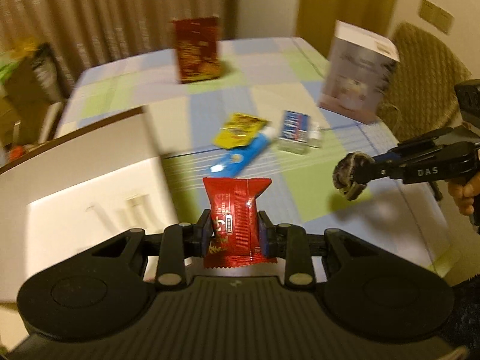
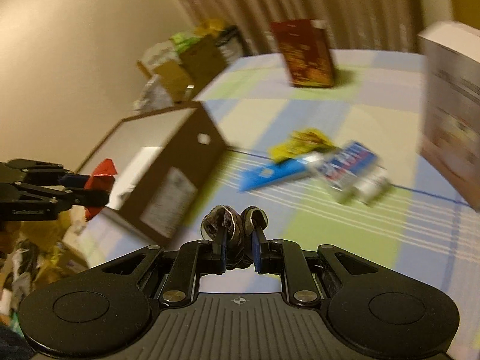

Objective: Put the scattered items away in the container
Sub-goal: 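Carry the red packet and scrunchie over the box and release both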

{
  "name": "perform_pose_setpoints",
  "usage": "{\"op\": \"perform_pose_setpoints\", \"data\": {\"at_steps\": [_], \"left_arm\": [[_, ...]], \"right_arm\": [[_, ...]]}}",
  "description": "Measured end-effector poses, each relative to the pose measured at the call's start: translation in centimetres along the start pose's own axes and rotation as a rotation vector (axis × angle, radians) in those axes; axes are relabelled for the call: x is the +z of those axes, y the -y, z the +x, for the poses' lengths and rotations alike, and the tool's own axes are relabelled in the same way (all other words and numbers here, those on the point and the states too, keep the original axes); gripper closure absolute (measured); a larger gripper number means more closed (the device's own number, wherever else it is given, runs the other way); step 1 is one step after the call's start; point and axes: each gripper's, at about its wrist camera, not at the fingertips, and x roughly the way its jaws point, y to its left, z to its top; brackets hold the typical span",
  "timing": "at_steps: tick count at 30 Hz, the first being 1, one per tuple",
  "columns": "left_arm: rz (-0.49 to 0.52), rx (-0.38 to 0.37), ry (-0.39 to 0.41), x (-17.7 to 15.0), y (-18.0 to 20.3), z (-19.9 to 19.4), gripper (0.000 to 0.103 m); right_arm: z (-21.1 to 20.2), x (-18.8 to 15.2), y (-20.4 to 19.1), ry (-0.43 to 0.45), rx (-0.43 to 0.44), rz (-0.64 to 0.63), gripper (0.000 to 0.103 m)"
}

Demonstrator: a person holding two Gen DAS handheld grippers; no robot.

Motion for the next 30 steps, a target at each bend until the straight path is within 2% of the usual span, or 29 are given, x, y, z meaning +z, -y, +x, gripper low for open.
{"op": "perform_pose_setpoints", "data": {"at_steps": [8,14,21,30], "left_arm": [[-0.111,0.129,0.032,-3.5,-7.0,-4.6,0.077],[-0.16,0.206,0.052,-5.2,-12.0,-6.6,0.077],[-0.177,0.222,0.061,-6.7,-16.3,-7.6,0.077],[-0.162,0.213,0.047,-7.3,-20.9,-6.9,0.077]], "right_arm": [[3.6,3.4,-6.7,0.014,0.121,-0.107,0.084],[6.5,5.7,-10.9,0.021,0.166,-0.188,0.084],[10.1,7.3,-14.1,0.0,0.174,-0.242,0.084],[15.6,7.7,-16.8,-0.083,0.144,-0.256,0.084]]}}
